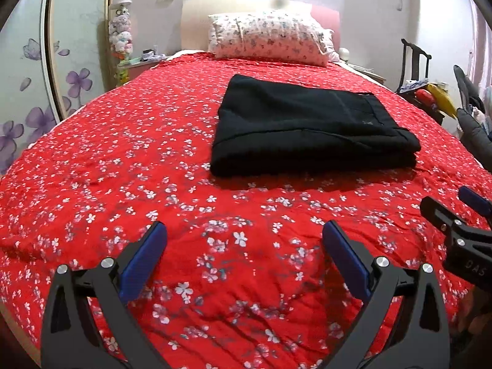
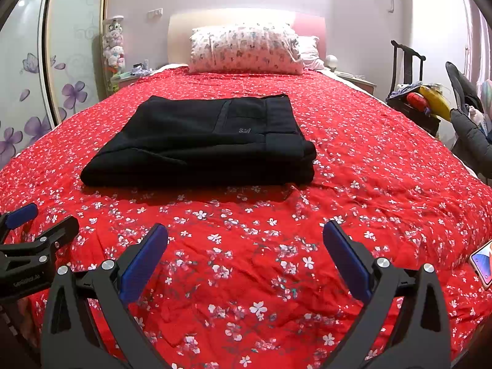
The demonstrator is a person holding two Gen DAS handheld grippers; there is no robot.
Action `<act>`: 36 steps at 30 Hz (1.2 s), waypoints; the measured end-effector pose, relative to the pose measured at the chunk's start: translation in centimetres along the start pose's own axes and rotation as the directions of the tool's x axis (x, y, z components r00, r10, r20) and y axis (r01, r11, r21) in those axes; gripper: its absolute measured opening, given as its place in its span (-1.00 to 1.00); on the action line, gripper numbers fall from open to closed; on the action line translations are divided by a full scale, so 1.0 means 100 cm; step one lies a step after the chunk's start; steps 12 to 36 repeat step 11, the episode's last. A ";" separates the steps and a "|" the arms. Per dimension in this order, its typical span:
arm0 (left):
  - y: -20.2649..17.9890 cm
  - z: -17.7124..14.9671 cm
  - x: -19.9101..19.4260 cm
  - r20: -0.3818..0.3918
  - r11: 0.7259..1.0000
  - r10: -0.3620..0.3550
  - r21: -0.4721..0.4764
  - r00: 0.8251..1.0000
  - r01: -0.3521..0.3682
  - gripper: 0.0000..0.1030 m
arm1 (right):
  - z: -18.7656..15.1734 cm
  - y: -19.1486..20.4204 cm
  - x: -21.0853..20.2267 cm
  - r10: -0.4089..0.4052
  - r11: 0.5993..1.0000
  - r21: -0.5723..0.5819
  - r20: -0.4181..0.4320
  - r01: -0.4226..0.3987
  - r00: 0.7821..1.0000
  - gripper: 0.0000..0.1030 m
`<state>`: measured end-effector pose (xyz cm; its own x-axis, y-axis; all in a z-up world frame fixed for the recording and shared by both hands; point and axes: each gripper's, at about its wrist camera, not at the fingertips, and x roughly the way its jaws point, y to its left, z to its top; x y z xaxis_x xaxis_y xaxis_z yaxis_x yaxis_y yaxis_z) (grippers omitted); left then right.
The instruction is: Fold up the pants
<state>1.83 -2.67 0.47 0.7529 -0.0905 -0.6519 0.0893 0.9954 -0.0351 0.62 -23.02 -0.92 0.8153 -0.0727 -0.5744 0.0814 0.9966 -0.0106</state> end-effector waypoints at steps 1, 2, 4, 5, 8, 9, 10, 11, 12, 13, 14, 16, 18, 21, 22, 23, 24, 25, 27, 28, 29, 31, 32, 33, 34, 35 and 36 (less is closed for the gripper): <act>0.001 0.000 0.000 -0.001 1.000 0.001 0.000 1.000 -0.001 0.96 | 0.000 0.000 0.000 0.000 1.000 0.000 0.000 0.000 1.000 0.97; 0.001 0.000 0.000 -0.003 1.000 0.000 0.000 1.000 0.000 0.96 | 0.000 0.000 0.000 0.000 1.000 0.000 -0.001 0.000 1.000 0.97; 0.003 0.000 0.000 -0.006 1.000 -0.006 0.000 1.000 0.006 0.96 | 0.000 0.000 -0.001 0.000 1.000 0.002 0.001 0.000 1.000 0.97; 0.003 0.000 0.000 -0.008 1.000 -0.008 0.000 1.000 0.008 0.96 | 0.000 0.000 -0.001 0.000 1.000 0.001 0.001 0.000 1.000 0.97; 0.005 0.001 0.000 -0.011 1.000 -0.015 0.002 1.000 0.015 0.96 | 0.000 0.000 -0.001 0.000 1.000 0.000 0.001 0.000 1.000 0.97; 0.003 0.002 0.001 -0.010 1.000 -0.016 0.004 1.000 0.016 0.96 | 0.001 0.000 -0.001 0.001 1.000 0.000 0.001 -0.001 1.000 0.97; 0.003 0.003 0.001 -0.010 1.000 -0.021 0.007 1.000 0.021 0.96 | 0.001 -0.001 -0.001 0.000 1.000 0.000 0.001 0.000 1.000 0.97; 0.002 0.003 0.001 -0.010 1.000 -0.022 0.009 1.000 0.022 0.96 | 0.001 -0.001 0.000 0.000 1.000 0.000 0.000 0.000 1.000 0.97; 0.002 0.003 0.001 -0.010 1.000 -0.022 0.009 1.000 0.022 0.96 | 0.001 -0.001 0.000 0.000 1.000 0.000 0.000 0.000 1.000 0.97; 0.002 0.003 0.001 -0.010 1.000 -0.022 0.009 1.000 0.022 0.96 | 0.001 -0.001 0.000 0.000 1.000 0.000 0.000 0.000 1.000 0.97; 0.002 0.003 0.001 -0.010 1.000 -0.022 0.009 1.000 0.022 0.96 | 0.001 -0.001 0.000 0.000 1.000 0.000 0.000 0.000 1.000 0.97; 0.002 0.003 0.001 -0.010 1.000 -0.022 0.009 1.000 0.022 0.96 | 0.001 -0.001 0.000 0.000 1.000 0.000 0.000 0.000 1.000 0.97; 0.002 0.003 0.001 -0.010 1.000 -0.022 0.009 1.000 0.022 0.96 | 0.001 -0.001 0.000 0.000 1.000 0.000 0.000 0.000 1.000 0.97; 0.002 0.003 0.001 -0.010 1.000 -0.022 0.009 1.000 0.022 0.96 | 0.001 -0.001 0.000 0.000 1.000 0.000 0.000 0.000 1.000 0.97; 0.002 0.003 0.001 -0.010 1.000 -0.022 0.009 1.000 0.022 0.96 | 0.001 -0.001 0.000 0.000 1.000 0.000 0.000 0.000 1.000 0.97; 0.002 0.003 0.001 -0.010 1.000 -0.022 0.009 1.000 0.022 0.96 | 0.001 -0.001 0.000 0.000 1.000 0.000 0.000 0.000 1.000 0.97; 0.002 0.003 0.001 -0.010 1.000 -0.022 0.009 1.000 0.022 0.96 | 0.001 -0.001 0.000 0.000 1.000 0.000 0.000 0.000 1.000 0.97; 0.002 0.003 0.001 -0.010 1.000 -0.022 0.009 1.000 0.022 0.96 | 0.001 -0.001 0.000 0.000 1.000 0.000 0.000 0.000 1.000 0.97; 0.002 0.003 0.001 -0.010 1.000 -0.022 0.009 1.000 0.022 0.96 | 0.001 -0.001 0.000 0.000 1.000 0.000 0.000 0.000 1.000 0.97; 0.002 0.003 0.001 -0.010 1.000 -0.022 0.009 1.000 0.022 0.96 | 0.001 -0.001 0.000 0.000 1.000 0.000 0.000 0.000 1.000 0.97; 0.002 0.003 0.001 -0.010 1.000 -0.022 0.009 1.000 0.022 0.96 | 0.001 -0.001 0.000 0.000 1.000 0.000 0.000 0.000 1.000 0.97; 0.002 0.003 0.001 -0.010 1.000 -0.022 0.009 1.000 0.022 0.96 | 0.001 -0.001 0.000 0.000 1.000 0.000 0.000 0.000 1.000 0.97; 0.002 0.003 0.001 -0.010 1.000 -0.022 0.009 1.000 0.022 0.96 | 0.001 -0.001 0.000 0.000 1.000 0.000 0.000 0.000 1.000 0.97; 0.002 0.003 0.001 -0.010 1.000 -0.022 0.009 1.000 0.022 0.96 | 0.001 -0.001 0.000 0.000 1.000 0.000 0.000 0.000 1.000 0.97; 0.002 0.003 0.001 -0.010 1.000 -0.022 0.009 1.000 0.022 0.96 | 0.001 -0.001 0.000 0.000 1.000 0.000 0.000 0.000 1.000 0.97; 0.002 0.003 0.001 -0.010 1.000 -0.022 0.009 1.000 0.022 0.96 | 0.001 -0.001 0.000 0.000 1.000 0.000 0.000 0.000 1.000 0.97; 0.002 0.003 0.001 -0.010 1.000 -0.022 0.009 1.000 0.022 0.96 | 0.001 -0.001 0.000 0.000 1.000 0.000 0.000 0.000 1.000 0.97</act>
